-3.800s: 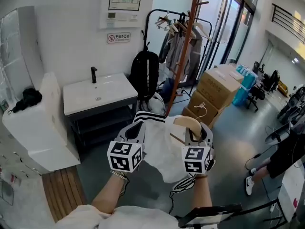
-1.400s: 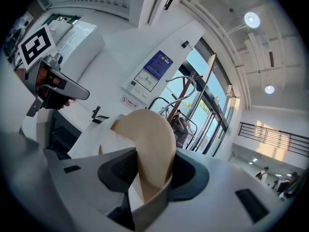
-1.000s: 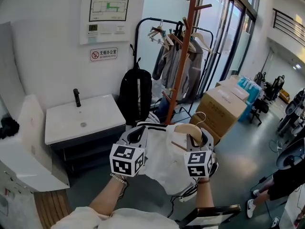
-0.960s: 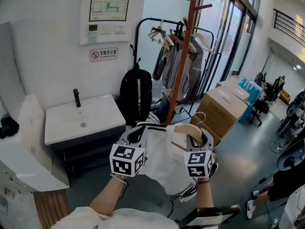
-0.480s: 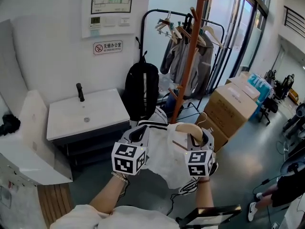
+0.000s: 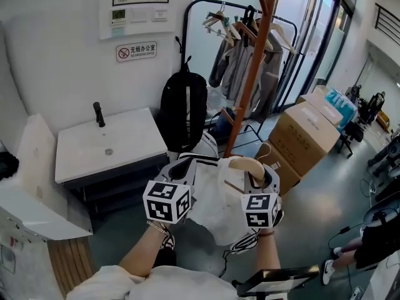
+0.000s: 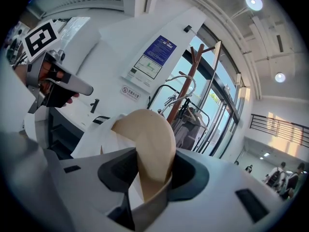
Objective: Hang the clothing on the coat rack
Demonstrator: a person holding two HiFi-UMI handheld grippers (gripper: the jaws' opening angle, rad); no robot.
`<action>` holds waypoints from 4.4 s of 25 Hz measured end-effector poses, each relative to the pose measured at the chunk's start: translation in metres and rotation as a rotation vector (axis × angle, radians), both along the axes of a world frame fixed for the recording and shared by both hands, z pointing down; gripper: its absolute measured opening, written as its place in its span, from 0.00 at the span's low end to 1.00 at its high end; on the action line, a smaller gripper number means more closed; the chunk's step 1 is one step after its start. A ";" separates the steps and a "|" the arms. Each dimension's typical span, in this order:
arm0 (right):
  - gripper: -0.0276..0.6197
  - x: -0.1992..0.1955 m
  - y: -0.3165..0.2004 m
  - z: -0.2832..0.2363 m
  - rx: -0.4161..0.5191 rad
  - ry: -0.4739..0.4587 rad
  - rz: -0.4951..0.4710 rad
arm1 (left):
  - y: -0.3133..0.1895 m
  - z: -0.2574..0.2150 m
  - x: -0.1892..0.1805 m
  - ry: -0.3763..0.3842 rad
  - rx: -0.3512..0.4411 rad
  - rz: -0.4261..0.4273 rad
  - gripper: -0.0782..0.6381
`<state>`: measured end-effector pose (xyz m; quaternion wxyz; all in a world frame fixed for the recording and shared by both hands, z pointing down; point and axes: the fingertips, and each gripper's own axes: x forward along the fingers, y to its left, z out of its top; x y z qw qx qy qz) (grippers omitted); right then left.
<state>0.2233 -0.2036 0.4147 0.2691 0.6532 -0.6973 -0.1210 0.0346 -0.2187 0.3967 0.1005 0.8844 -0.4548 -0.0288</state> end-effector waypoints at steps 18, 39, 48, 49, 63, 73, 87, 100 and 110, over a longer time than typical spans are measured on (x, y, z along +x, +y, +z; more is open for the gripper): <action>0.32 -0.003 -0.073 -0.011 0.027 0.056 0.005 | -0.091 -0.006 0.013 0.028 0.021 0.045 0.12; 0.32 0.003 -0.145 -0.002 -0.009 0.088 0.050 | -0.191 -0.012 0.032 0.046 0.031 0.153 0.12; 0.32 0.004 -0.166 0.008 -0.008 0.087 0.060 | -0.234 -0.017 0.036 0.040 0.030 0.187 0.12; 0.32 0.006 -0.168 0.008 -0.010 0.086 0.057 | -0.237 -0.017 0.037 0.046 0.024 0.182 0.12; 0.32 0.027 -0.179 0.004 -0.026 0.100 -0.050 | -0.226 -0.033 0.068 0.016 0.068 0.116 0.12; 0.32 0.020 -0.178 -0.002 -0.046 0.082 -0.137 | -0.223 -0.037 0.072 -0.016 0.069 0.074 0.12; 0.32 0.025 -0.168 -0.066 -0.024 0.075 -0.215 | -0.219 -0.099 0.093 -0.057 0.107 0.124 0.12; 0.32 0.027 -0.158 -0.153 -0.017 0.093 -0.264 | -0.221 -0.175 0.102 -0.117 0.227 0.184 0.12; 0.32 0.022 -0.149 -0.216 -0.008 0.052 -0.283 | -0.223 -0.228 0.087 -0.109 0.288 0.187 0.12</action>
